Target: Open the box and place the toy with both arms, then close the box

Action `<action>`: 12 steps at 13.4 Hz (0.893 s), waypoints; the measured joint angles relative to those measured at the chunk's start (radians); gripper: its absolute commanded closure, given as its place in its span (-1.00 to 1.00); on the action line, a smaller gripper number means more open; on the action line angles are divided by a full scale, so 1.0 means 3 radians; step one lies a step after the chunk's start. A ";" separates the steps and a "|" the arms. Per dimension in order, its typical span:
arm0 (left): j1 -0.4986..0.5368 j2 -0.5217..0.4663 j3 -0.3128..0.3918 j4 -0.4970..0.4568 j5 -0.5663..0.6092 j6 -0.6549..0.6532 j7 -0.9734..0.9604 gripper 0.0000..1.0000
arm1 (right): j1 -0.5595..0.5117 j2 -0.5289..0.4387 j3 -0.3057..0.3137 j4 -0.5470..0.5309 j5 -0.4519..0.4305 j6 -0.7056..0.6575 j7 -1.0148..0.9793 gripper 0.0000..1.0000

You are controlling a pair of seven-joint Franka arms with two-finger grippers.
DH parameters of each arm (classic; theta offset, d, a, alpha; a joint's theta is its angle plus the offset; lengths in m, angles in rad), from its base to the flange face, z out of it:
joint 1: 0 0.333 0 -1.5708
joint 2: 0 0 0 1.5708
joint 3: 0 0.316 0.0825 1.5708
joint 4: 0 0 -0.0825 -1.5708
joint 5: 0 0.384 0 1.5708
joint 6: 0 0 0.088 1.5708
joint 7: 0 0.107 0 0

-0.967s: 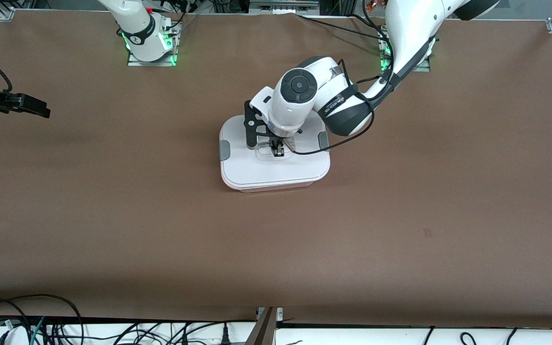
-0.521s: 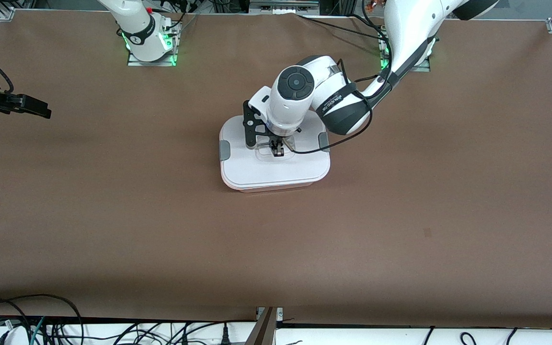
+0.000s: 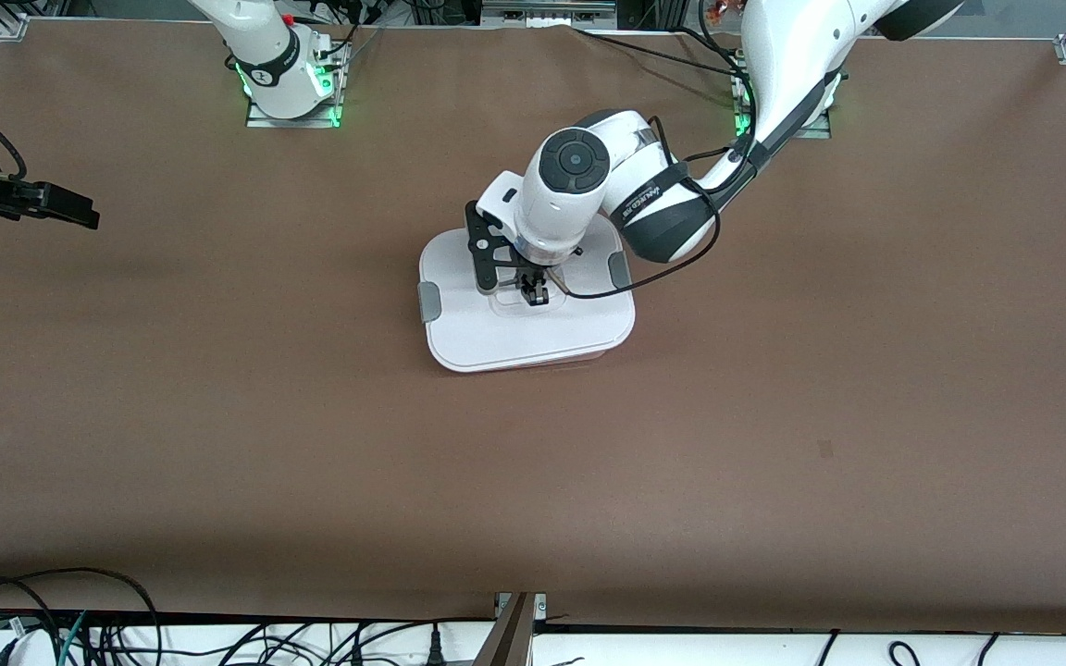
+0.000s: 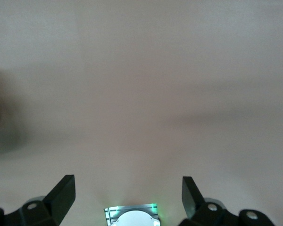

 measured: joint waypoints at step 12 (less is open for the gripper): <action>-0.0004 0.0000 -0.0017 -0.0014 0.0017 -0.0034 0.0052 1.00 | 0.0000 0.0000 0.0001 0.0000 0.0001 0.0005 -0.0001 -1.00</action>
